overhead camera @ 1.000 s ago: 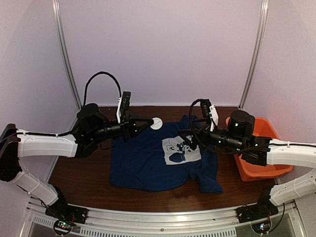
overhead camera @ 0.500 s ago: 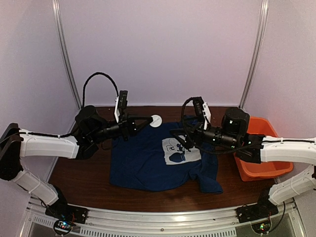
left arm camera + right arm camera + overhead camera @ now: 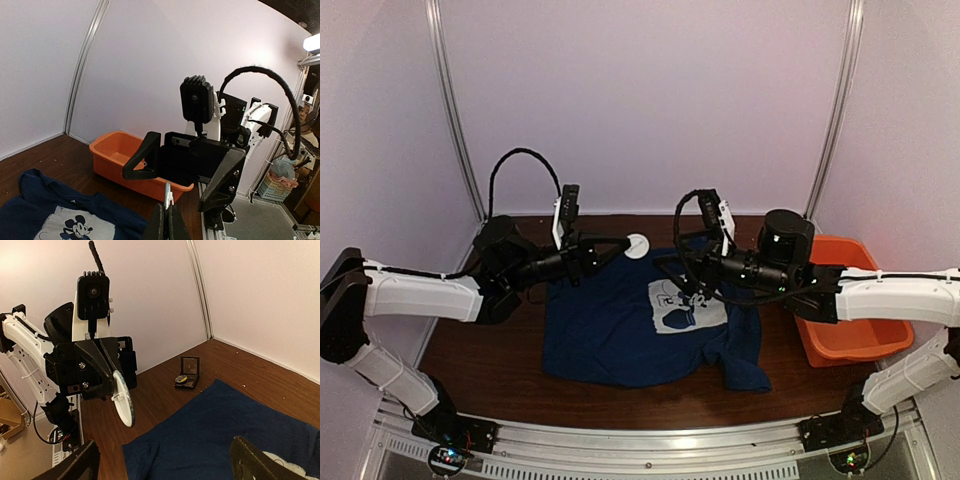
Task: Pin the brooch onto the clothing
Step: Pass from the left arm to the right
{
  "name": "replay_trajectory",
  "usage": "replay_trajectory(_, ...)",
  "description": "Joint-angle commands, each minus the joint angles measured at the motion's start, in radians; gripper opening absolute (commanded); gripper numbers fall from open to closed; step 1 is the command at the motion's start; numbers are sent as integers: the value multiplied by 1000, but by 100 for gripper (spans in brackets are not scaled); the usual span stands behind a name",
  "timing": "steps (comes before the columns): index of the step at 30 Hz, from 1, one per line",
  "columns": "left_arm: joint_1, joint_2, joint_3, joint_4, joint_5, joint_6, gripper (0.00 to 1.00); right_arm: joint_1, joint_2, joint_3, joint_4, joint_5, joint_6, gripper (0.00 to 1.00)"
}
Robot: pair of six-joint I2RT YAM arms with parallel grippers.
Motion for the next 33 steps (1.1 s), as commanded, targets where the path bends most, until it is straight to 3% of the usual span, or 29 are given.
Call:
replay_trajectory(1,5,12,-19,64,20,-4,0,6,14,15,9,-32,17,91)
replay_trajectory(33,-17,9,-35,97,19,8,0,11,19,64,-49,-114,23,86)
